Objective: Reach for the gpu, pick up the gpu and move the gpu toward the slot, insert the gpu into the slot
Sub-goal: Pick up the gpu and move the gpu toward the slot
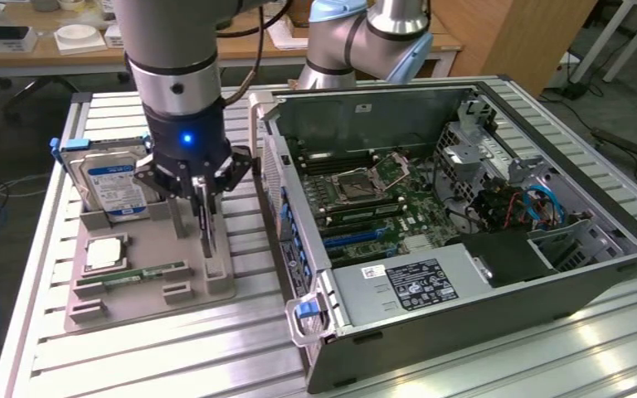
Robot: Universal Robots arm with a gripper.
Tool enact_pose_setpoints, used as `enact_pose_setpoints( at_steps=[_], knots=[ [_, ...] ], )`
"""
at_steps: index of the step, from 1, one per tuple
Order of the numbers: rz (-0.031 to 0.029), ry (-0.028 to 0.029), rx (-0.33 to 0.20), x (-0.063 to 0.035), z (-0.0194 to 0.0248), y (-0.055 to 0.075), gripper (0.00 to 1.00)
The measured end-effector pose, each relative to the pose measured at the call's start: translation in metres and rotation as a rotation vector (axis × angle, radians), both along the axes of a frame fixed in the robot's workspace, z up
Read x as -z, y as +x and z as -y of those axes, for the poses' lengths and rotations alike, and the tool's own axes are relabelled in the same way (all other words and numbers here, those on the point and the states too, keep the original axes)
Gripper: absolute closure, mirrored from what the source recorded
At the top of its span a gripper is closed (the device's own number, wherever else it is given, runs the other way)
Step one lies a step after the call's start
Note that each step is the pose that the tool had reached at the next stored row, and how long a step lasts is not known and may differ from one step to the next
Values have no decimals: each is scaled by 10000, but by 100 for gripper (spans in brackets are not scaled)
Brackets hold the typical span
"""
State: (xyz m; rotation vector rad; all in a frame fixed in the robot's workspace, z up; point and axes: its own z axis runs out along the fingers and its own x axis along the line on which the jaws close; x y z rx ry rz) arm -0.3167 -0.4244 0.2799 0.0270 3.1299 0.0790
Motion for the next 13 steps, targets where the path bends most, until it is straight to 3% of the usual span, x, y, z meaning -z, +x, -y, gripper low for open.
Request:
enact_pose_setpoints(
  at_steps=[13],
  knots=[
    [0,0,0,-415,0,0,74]
  ],
)
